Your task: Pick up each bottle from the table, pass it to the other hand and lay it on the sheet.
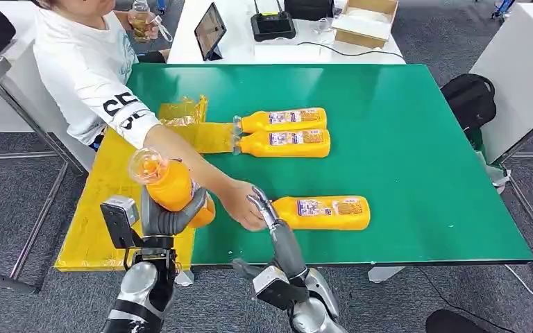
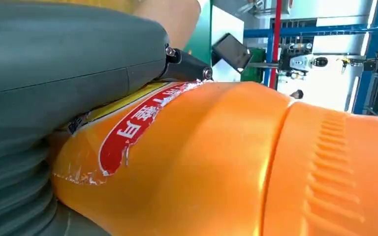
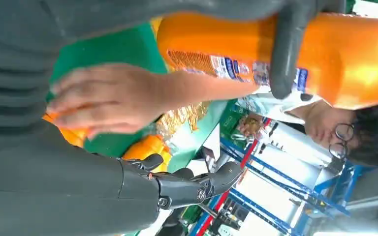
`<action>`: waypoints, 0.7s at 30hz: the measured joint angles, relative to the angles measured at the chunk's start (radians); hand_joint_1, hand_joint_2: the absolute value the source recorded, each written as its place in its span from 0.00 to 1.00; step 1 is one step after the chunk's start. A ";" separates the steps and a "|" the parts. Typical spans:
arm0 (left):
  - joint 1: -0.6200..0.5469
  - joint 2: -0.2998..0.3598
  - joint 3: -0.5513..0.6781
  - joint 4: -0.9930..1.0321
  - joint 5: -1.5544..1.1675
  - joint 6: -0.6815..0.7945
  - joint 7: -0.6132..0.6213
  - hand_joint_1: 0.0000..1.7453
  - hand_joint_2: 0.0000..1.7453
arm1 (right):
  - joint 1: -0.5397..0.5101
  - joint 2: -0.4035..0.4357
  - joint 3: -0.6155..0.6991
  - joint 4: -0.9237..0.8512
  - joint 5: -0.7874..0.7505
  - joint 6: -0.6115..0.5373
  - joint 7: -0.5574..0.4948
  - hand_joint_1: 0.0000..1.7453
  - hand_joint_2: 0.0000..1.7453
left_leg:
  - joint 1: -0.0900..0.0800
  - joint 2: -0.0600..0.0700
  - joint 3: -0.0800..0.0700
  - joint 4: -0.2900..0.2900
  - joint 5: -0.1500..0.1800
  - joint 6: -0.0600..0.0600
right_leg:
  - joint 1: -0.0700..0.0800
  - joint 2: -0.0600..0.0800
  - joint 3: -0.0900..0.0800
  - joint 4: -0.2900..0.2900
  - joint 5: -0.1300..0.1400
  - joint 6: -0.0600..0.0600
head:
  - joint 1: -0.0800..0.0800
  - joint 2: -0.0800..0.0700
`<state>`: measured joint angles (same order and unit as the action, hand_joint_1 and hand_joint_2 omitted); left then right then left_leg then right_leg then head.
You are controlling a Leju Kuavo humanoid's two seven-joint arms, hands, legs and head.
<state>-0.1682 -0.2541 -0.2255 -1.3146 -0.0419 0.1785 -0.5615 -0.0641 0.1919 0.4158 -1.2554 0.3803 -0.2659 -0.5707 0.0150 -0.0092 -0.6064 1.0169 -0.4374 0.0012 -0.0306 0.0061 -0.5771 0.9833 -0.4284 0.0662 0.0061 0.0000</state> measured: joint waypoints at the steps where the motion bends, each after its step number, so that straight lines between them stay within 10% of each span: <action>1: -0.003 0.001 0.003 0.003 0.000 0.000 0.000 1.00 1.00 | 0.001 0.000 0.000 -0.006 0.000 0.000 0.000 0.00 0.00 | 0.000 0.000 0.000 0.000 0.000 0.000 | 0.000 0.000 0.000 0.000 0.000 0.000 | 0.000 0.000; 14: -0.090 0.029 0.074 0.049 -0.115 0.146 -0.020 1.00 1.00 | 0.004 -0.002 -0.007 -0.046 -0.068 0.005 -0.019 0.00 0.00 | 0.000 0.000 0.000 0.000 0.001 -0.001 | 0.000 0.000 0.000 0.001 0.000 0.000 | 0.000 0.000; 21: -0.246 0.129 0.200 0.261 -0.844 0.507 0.048 1.00 1.00 | -0.003 0.006 -0.013 -0.093 -0.114 -0.021 -0.045 0.00 0.00 | 0.001 0.000 0.000 0.000 0.002 -0.001 | 0.000 0.000 0.000 0.002 0.000 0.000 | 0.000 0.000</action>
<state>-0.4144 -0.1255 -0.0254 -1.0539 -0.8857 0.6855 -0.5130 -0.0668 0.1980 0.4025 -1.3485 0.2663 -0.2869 -0.6161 0.0156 -0.0094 -0.6060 1.0169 -0.4357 -0.0001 -0.0304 0.0061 -0.5773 0.9858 -0.4281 0.0661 0.0061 0.0000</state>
